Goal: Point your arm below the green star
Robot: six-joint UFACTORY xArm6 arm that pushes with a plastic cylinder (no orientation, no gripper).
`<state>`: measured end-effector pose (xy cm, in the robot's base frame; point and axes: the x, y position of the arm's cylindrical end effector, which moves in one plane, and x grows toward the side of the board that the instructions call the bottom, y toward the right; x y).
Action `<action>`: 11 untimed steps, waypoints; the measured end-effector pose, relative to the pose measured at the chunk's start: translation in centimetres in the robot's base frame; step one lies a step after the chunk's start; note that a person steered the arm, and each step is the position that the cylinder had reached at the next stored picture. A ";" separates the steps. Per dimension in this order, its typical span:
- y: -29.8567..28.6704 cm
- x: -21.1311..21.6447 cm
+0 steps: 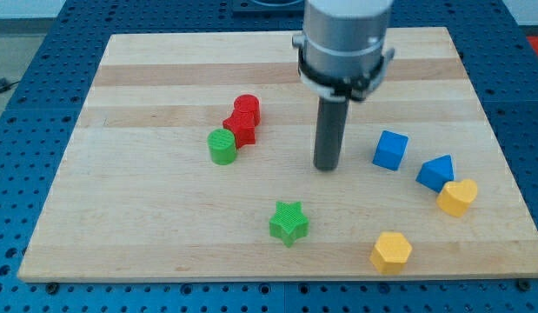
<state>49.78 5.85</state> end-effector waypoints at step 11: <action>-5.0 5.5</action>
